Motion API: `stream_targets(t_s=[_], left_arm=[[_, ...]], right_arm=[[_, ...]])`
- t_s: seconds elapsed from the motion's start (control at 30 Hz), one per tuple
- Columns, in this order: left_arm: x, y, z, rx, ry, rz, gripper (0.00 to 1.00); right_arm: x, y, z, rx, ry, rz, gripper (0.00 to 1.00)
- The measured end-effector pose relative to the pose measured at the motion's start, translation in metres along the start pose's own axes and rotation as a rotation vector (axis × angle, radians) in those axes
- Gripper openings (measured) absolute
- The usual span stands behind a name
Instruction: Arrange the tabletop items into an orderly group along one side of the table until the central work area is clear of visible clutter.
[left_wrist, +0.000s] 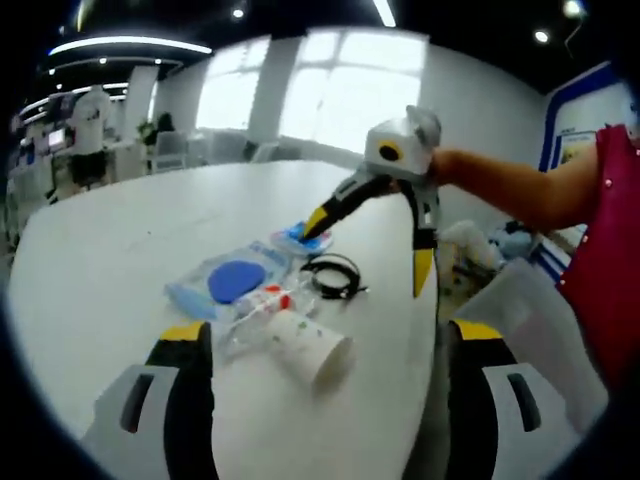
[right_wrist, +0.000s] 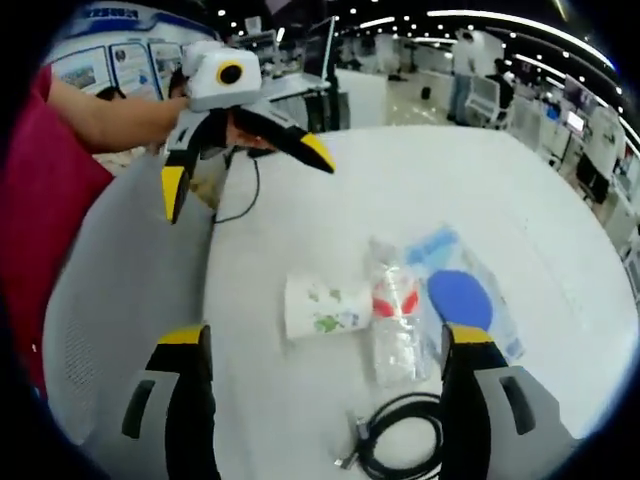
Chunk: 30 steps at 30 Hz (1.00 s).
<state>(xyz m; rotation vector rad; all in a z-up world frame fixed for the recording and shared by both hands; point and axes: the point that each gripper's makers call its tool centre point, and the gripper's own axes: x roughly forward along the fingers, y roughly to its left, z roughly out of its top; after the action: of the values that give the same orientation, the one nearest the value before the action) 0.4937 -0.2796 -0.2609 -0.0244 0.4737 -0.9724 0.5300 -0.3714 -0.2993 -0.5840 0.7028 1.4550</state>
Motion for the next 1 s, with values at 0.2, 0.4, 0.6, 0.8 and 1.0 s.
stream_targets(t_s=[0.2,0.4,0.6,0.8,1.0], left_arm=[[-0.012,0.009,-0.005,-0.018,-0.006,0.027,0.94],[-0.013,0.016,-0.005,-0.038,-0.02,0.045,0.94],[-0.008,0.02,-0.006,-0.046,-0.015,0.047,0.93],[-0.004,0.024,-0.009,-0.06,-0.005,0.052,0.92],[-0.002,0.03,-0.012,-0.075,-0.002,0.057,0.92]], right_arm=[[0.015,-0.009,-0.002,-0.009,0.033,0.023,0.91],[0.028,-0.021,-0.012,-0.013,0.07,0.04,0.87],[0.038,-0.029,-0.022,-0.028,0.108,0.064,0.82],[0.05,-0.037,-0.031,-0.032,0.137,0.083,0.75],[0.059,-0.041,-0.037,-0.026,0.164,0.099,0.69]])
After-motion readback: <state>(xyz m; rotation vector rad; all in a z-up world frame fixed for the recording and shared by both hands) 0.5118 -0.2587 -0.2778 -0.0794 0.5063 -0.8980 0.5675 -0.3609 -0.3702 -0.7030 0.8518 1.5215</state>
